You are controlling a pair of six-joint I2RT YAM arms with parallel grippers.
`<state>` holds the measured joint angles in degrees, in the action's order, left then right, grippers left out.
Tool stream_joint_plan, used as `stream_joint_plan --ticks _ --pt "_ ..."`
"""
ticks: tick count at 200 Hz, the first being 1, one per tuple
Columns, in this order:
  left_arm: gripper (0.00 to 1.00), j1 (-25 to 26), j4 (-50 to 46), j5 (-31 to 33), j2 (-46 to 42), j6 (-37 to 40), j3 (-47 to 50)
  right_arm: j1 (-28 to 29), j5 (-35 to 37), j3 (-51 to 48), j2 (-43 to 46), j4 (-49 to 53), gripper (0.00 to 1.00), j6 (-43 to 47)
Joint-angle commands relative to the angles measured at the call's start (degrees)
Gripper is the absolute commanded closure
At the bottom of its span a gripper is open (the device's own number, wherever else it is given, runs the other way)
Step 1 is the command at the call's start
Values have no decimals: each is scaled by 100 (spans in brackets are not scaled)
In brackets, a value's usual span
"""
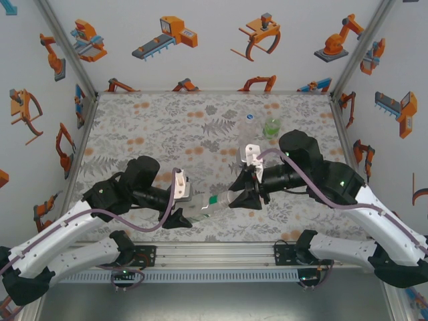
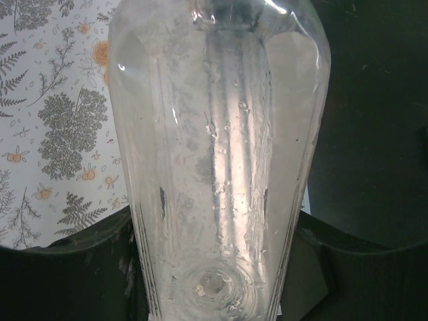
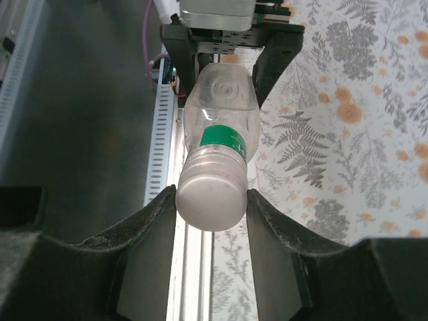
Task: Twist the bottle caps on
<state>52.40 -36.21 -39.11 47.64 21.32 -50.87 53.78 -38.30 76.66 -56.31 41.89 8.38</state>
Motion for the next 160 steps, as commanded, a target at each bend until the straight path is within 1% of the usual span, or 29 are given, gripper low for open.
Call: stream_joint_plan --ticks 1,31,53,65,74,100,121,145,160 --pt "100 -31 604 -71 -88 -67 -7 80 274 -152 -17 -199 100 -1294" --pt "100 -34 670 -3 -99 -58 14 82 515 -405 24 -570 100 -2870" --pt "100 -37 687 63 -106 -59 25 80 1047 -527 54 -669 100 -4178" --pt "100 -32 700 114 -129 -54 46 80 1455 -542 46 -555 100 -4965" --pt "100 -34 726 147 -140 -49 77 80 1610 -556 11 -478 100 -5527" --pt "100 -32 834 198 -143 -68 149 80 1824 -596 -132 -246 100 -7192" --pt "100 -36 843 195 -120 -69 135 80 1943 -736 -206 171 100 -8411" --pt "100 -37 817 195 -128 -33 134 89 1915 -915 -127 -224 88 -8811" --pt "100 -35 791 187 -130 -20 123 88 2044 -819 -77 -274 75 -8758"
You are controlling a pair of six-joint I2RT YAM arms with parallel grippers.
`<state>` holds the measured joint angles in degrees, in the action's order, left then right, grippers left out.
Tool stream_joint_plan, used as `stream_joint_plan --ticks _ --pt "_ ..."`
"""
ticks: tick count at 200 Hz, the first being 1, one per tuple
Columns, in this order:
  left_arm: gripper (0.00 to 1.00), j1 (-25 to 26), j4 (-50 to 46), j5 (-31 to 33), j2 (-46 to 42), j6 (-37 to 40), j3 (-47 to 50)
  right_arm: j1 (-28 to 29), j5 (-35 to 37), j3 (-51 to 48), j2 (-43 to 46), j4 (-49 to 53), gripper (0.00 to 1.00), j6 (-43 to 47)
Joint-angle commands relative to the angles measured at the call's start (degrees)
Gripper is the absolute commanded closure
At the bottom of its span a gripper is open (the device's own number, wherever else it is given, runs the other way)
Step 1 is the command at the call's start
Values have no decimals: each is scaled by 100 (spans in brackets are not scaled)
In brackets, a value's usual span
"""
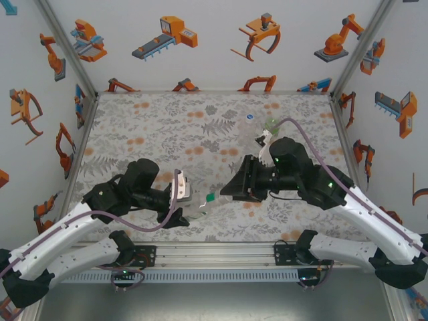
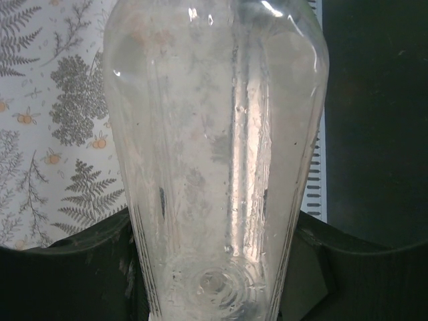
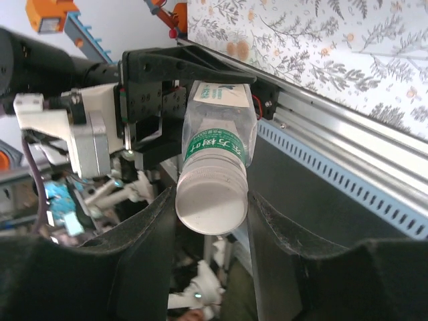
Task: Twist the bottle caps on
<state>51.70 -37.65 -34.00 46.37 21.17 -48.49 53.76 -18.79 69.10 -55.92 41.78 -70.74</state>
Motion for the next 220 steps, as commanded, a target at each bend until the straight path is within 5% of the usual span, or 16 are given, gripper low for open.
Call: stream_joint_plan --ticks 1,38,83,113,181,220 --pt "100 34 935 -326 -4 -1 -116 90 102 -54 -110 -265 74 -837" --pt "100 33 917 -335 -38 34 -73 87 491 551 -75 282 52 488" --pt "100 41 918 -353 -68 23 -69 73 796 965 206 519 36 2433" --pt "100 44 908 -362 -67 28 -90 72 642 1255 247 376 35 3963" --pt "100 42 900 -456 -123 -3 -64 82 -1417 1582 -10 490 40 7704" --pt "100 42 909 -489 -132 -16 -38 80 -1940 1659 -174 973 33 9769"
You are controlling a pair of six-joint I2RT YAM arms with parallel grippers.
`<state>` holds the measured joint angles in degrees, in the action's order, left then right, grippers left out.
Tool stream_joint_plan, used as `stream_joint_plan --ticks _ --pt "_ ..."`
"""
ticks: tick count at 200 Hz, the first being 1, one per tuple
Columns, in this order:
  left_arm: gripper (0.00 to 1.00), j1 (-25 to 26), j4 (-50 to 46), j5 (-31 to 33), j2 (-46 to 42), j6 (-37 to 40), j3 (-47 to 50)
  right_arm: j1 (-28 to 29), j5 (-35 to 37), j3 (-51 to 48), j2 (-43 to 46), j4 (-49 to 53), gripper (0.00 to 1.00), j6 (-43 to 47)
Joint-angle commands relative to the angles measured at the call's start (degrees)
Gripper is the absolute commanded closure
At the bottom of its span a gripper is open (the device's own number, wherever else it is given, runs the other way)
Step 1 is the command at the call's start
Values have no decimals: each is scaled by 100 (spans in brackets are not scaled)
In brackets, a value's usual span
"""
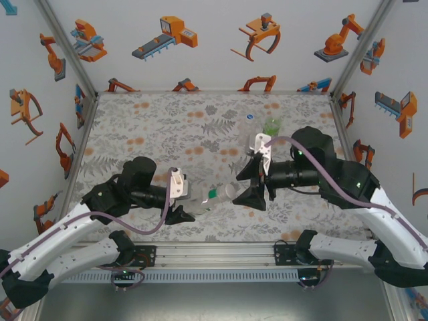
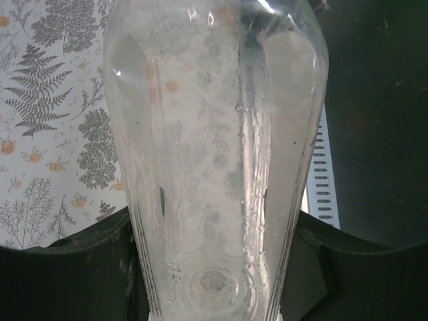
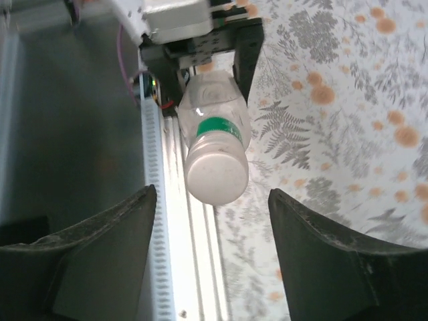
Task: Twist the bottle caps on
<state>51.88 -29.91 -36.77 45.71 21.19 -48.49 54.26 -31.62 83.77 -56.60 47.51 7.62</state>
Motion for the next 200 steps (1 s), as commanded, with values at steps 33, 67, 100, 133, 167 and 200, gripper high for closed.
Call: stream_joint_plan --ticks 33,67,100,133,167,200 --pt "100 24 135 -228 -52 -36 -47 41 -662 332 -328 502 33 2520" --pt "100 24 135 -231 -51 -36 -37 41 -697 308 -387 358 39 2556" --pt "100 24 135 -228 -22 -27 -47 61 -704 254 -406 279 41 2546" --pt "100 24 143 -228 -14 -42 -38 111 -705 227 -405 190 43 2490" --pt "100 24 153 -233 -8 -45 -37 146 -679 219 -413 171 47 2447" --pt "100 24 152 -229 -8 -45 -45 176 -631 176 -397 154 55 2241"
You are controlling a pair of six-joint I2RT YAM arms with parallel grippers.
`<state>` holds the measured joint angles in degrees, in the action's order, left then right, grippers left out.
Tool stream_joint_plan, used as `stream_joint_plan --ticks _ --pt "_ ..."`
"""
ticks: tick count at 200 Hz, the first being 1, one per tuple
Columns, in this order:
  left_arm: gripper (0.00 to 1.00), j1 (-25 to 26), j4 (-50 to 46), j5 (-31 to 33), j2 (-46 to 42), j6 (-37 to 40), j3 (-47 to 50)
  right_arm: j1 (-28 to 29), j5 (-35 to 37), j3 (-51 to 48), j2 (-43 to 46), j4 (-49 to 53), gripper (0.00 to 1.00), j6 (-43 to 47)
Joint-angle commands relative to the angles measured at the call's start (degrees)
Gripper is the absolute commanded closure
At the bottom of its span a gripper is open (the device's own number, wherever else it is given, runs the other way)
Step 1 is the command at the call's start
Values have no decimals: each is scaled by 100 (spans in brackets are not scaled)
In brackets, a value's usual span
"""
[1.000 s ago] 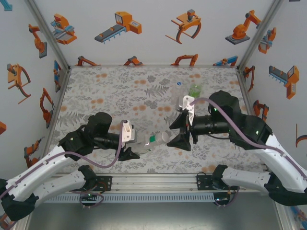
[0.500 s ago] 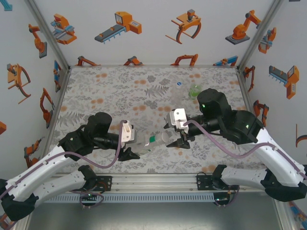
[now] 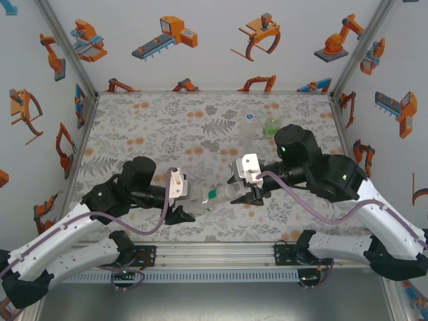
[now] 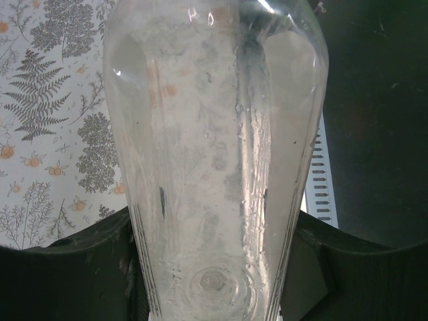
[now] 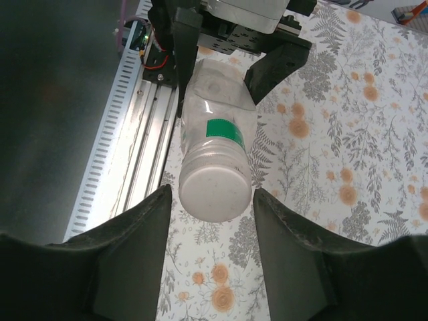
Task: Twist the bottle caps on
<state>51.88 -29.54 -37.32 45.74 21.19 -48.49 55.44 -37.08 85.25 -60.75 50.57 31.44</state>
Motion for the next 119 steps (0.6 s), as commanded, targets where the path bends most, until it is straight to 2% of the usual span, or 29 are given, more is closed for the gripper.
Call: stream_joint_plan --ticks 1,23,66,93,119 --pt "100 24 120 -177 -11 -45 -46 61 -82 23 19 -152 55 -157" --pt "100 24 115 -158 8 -47 -55 73 -4 -102 85 -306 63 -775" --pt "100 29 159 -144 50 -36 -73 88 395 -690 289 -901 77 -3310" --pt "100 24 191 -95 67 -19 -101 83 1117 -1216 527 -1499 83 -5441" --pt "100 25 252 -7 81 0 -87 90 2130 -1521 600 -1699 90 -8036"
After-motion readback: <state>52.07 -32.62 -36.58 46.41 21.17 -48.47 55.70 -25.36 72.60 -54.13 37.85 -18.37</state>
